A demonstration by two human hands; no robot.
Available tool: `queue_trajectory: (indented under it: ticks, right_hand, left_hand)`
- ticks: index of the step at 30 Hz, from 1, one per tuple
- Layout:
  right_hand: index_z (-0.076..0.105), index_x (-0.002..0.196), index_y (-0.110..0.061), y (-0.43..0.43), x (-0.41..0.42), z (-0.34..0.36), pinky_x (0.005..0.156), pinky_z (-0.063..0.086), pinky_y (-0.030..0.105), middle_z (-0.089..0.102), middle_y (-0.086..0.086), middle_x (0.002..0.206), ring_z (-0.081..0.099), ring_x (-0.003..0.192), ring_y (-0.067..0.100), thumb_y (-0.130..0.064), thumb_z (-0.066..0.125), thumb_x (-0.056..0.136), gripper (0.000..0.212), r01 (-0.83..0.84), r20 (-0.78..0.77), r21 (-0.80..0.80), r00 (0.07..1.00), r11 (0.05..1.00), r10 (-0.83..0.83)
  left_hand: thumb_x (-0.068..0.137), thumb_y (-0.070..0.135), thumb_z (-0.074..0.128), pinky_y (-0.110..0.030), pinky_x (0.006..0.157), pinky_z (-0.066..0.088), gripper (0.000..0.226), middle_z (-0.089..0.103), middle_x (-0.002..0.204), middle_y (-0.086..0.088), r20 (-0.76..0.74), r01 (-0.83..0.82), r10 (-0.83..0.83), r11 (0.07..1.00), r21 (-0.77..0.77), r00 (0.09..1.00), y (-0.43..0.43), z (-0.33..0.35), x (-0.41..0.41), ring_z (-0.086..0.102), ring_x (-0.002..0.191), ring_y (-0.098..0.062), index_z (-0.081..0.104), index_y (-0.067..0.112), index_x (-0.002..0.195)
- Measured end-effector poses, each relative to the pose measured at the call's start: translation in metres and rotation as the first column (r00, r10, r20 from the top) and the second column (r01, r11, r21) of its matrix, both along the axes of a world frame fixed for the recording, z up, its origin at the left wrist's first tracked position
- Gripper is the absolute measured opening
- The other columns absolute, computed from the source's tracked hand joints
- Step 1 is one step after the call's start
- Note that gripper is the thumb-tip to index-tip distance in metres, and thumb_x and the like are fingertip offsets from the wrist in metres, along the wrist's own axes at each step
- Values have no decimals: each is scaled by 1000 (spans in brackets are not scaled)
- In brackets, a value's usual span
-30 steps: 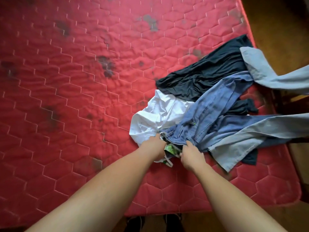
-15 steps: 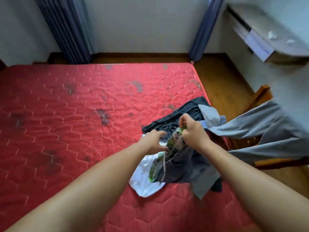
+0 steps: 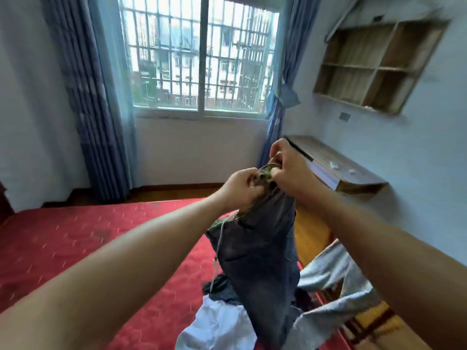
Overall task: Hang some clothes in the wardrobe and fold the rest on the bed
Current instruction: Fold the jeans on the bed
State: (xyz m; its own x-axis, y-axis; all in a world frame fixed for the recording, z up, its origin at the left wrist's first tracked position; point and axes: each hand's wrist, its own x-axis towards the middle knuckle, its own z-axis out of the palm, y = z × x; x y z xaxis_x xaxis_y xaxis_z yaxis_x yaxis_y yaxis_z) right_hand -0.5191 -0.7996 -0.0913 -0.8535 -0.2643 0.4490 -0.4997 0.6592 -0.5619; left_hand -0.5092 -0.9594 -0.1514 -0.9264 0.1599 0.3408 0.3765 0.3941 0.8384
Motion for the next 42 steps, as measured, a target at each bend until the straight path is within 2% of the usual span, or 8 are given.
queue_trajectory:
  ticks: [4, 10, 16, 20, 23, 31, 36, 42]
  right_hand:
    - [47, 109, -18, -11, 14, 16, 72, 47, 38, 65, 7, 91, 62, 83, 29, -14, 64, 82, 33, 156, -62, 136, 987, 978, -149]
    - [64, 85, -9, -80, 48, -7, 56, 62, 44, 70, 17, 85, 71, 72, 34, -24, 58, 84, 17, 127, 440, 49, 888, 991, -135]
    - [59, 63, -13, -161, 64, 12, 42, 44, 25, 59, -1, 56, 55, 51, 16, -6, 46, 84, 26, -15, 370, -357, 916, 934, 156]
    - [61, 76, -13, -196, 69, 27, 49, 37, 24, 55, 1, 63, 49, 56, 14, 3, 43, 89, 28, -218, 300, -182, 916, 959, 265]
    - [62, 83, -9, -209, 68, 34, 59, 40, 30, 57, 4, 71, 52, 67, 19, 0, 50, 90, 17, -278, 220, -42, 934, 960, 280]
    - [57, 103, -23, -179, 63, -27, 77, 56, 39, 70, 5, 102, 66, 93, 31, -22, 58, 83, 20, -236, 175, 404, 968, 884, 178]
    - [62, 87, -21, -137, 35, -67, 45, 56, 38, 67, 12, 86, 69, 67, 33, 1, 42, 76, 32, -265, 416, 377, 905, 887, 94]
    - [62, 75, -17, -142, -7, -54, 59, 50, 32, 65, 12, 82, 69, 79, 39, 5, 47, 80, 27, -182, 364, 109, 922, 977, 131]
  left_hand:
    - [86, 9, 60, -31, 56, 30, 19, 40, 61, 2, -130, -188, 183, 982, -27, 974, -37, 62, 12, 36, 58, -14, 48, 9, 71]
    - [91, 19, 56, -27, 56, 31, 15, 45, 72, 1, -264, -424, 370, 886, -187, 891, -111, 123, 41, 37, 64, -11, 48, 11, 81]
    - [89, 36, 63, -28, 53, 30, 24, 54, 79, 0, -262, -492, 420, 670, -557, 869, -178, 143, 86, 46, 66, -10, 48, 18, 83]
    - [89, 29, 66, -30, 71, 50, 34, 63, 106, -1, -204, -402, 357, 670, -625, 912, -206, 143, 108, 61, 90, -18, 57, 21, 121]
    - [87, 11, 55, -41, 92, 52, 30, 69, 110, -1, -233, -397, 330, 623, -674, 915, -215, 140, 119, 62, 103, -23, 69, 23, 111]
    - [73, -7, 42, -35, 80, 52, 37, 70, 88, -8, -246, -528, 496, 578, -623, 833, -247, 148, 122, 62, 90, -27, 75, 6, 85]
    - [72, -11, 39, -22, 54, 44, 39, 63, 66, -5, -108, -647, 688, 600, -470, 717, -295, 155, 143, 57, 70, -23, 70, 12, 70]
    - [75, -19, 31, -24, 56, 46, 46, 62, 76, -16, 50, -701, 746, 644, -306, 664, -317, 155, 185, 56, 69, -24, 71, 1, 87]
